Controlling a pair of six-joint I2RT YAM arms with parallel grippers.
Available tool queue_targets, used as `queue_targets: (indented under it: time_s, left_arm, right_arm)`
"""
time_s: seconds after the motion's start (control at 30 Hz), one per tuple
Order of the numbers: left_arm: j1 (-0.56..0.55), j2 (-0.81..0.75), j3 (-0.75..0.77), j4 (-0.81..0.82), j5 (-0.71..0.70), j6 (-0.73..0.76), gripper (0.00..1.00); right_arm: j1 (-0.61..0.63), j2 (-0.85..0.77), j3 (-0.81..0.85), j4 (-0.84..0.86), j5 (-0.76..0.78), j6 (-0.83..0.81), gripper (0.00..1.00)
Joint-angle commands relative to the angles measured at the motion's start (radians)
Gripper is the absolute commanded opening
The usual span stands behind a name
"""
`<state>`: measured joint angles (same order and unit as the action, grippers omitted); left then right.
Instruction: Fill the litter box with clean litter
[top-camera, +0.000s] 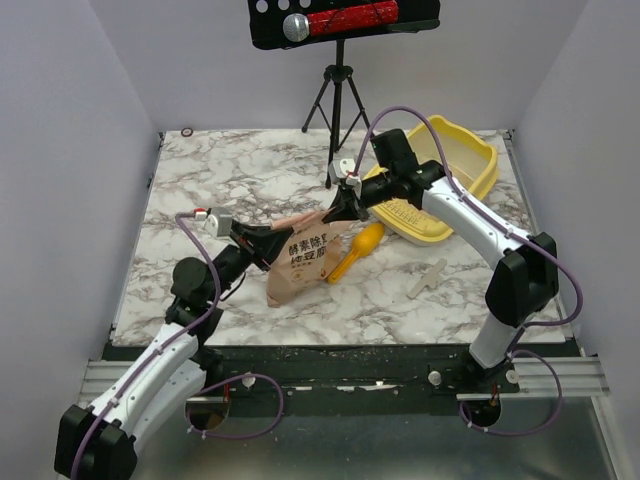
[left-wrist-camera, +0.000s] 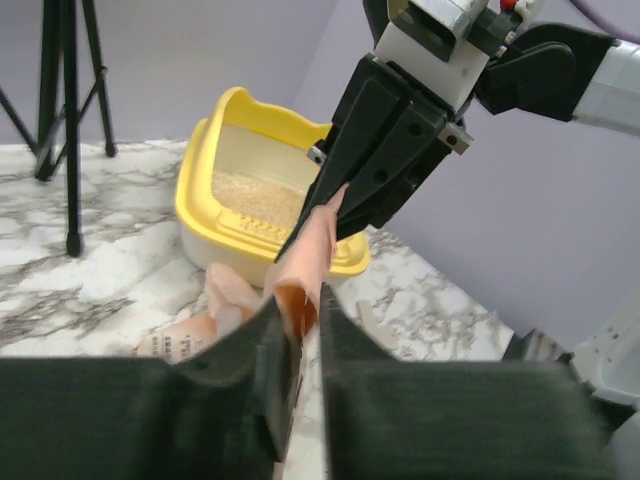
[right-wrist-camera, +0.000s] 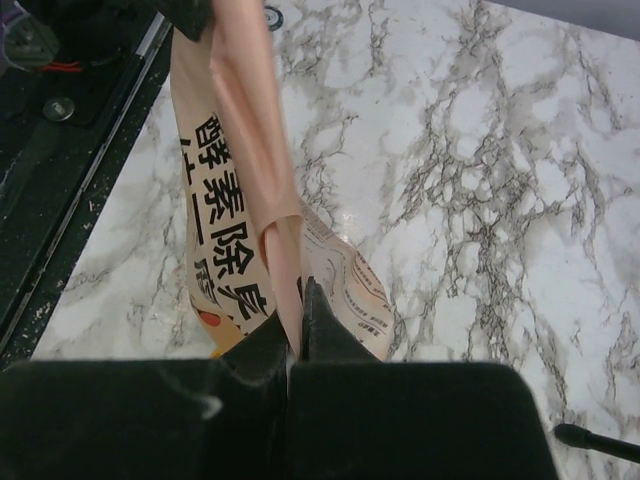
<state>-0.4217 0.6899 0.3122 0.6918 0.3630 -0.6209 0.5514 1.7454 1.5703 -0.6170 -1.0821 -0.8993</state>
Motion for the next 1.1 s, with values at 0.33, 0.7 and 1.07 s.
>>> queue_targets:
  time_s: [0.33, 0.7, 1.07]
  left_arm:
    - [0.001, 0.152, 0.848, -1.168, -0.061, 0.607, 0.73]
    - [0.0, 0.488, 1.174, -1.529, 0.198, 0.917, 0.78]
    - [-0.011, 0.632, 1.208, -1.635, 0.379, 0.98, 0.79]
  right_arm:
    - [0.015, -0.03, -0.075, 0.042, 0.025, 0.048, 0.0]
    - [0.016, -0.037, -0.078, -0.015, 0.05, 0.011, 0.0]
    - [0.016, -0.037, -0.078, -0.044, 0.053, -0.02, 0.0]
